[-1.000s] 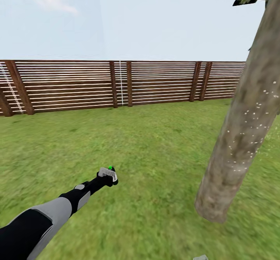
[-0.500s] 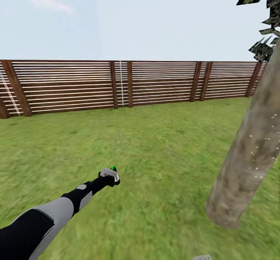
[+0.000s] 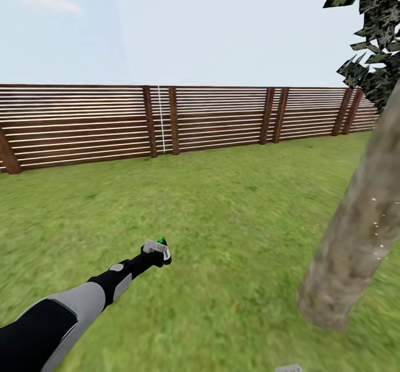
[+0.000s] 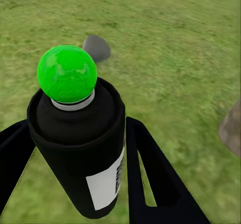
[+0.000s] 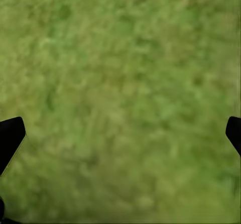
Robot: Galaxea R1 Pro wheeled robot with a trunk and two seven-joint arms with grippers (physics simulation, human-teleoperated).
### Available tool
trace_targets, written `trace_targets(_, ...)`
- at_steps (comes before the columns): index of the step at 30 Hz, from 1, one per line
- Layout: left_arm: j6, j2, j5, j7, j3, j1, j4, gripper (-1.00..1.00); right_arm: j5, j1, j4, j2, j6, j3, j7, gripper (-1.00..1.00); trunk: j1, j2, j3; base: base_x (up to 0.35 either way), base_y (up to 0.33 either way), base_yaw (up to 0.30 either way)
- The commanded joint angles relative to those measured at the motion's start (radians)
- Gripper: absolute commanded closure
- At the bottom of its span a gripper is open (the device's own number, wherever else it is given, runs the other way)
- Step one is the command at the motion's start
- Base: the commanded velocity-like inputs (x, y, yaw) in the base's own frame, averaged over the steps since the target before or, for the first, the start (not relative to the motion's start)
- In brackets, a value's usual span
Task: In the garden, pick up the pesticide atomizer on the floor and spray pesticide onto both trees until each tree trunk is fully covered.
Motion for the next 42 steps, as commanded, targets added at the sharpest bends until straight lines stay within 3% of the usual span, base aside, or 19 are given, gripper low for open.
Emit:
trace_targets(1, 0.000, 0.000, 0.000, 0.001, 0.002, 0.000, 0.000, 1.00, 0.000, 0.000, 0.000, 0.000, 0.000, 0.000, 0.000, -1.00, 0.000, 0.000, -0.002, 0.271, 0.223, -0.004)
trace_targets(12, 0.000, 0.000, 0.000, 0.000, 0.002, 0.000, 0.000, 1.00, 0.001, 0.000, 0.001, 0.000, 0.000, 0.000, 0.000, -1.00, 0.000, 0.000, -0.010, 0.273, 0.222, -0.048)
trace_targets(42, 0.000, 0.000, 0.000, 0.000, 0.003, 0.000, 0.000, 1.00, 0.001, 0.000, 0.003, 0.000, 0.000, 0.000, 0.000, -1.00, 0.000, 0.000, -0.009, 0.227, 0.242, -0.282)
